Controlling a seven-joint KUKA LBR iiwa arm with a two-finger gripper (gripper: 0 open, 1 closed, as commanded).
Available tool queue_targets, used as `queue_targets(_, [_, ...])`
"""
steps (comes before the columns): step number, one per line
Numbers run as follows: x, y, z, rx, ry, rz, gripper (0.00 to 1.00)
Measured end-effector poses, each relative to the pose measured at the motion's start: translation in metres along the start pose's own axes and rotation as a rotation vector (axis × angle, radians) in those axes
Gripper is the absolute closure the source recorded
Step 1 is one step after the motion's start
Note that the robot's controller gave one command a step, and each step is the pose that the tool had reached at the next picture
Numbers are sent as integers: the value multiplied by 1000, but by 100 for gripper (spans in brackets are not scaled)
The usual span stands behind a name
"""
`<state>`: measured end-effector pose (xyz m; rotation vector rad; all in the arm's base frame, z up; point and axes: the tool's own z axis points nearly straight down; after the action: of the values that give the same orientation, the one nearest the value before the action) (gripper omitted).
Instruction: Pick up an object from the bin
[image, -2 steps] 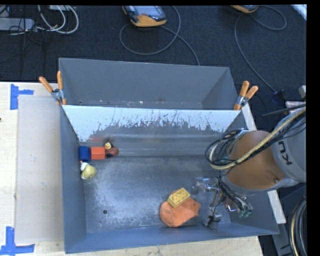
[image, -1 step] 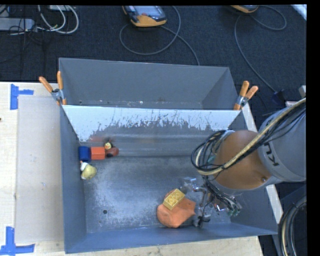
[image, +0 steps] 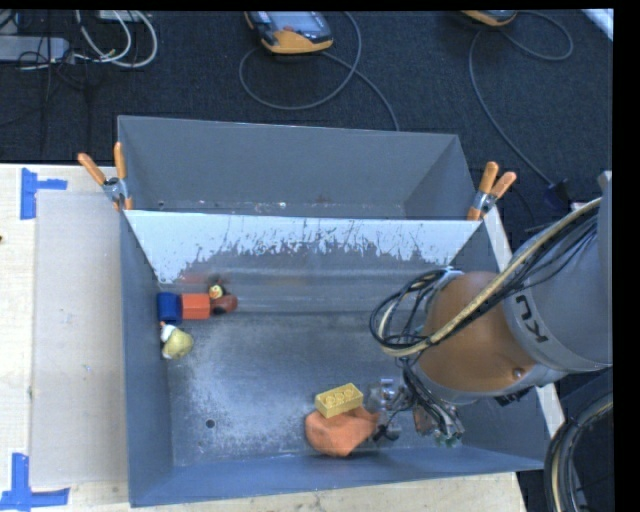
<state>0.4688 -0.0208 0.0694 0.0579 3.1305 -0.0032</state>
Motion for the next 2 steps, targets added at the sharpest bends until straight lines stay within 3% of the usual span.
queue_targets(1, [0,0,0,0,0,-1,100])
queue_targets(2, [-3,-1,-50,-1,8,-8,100])
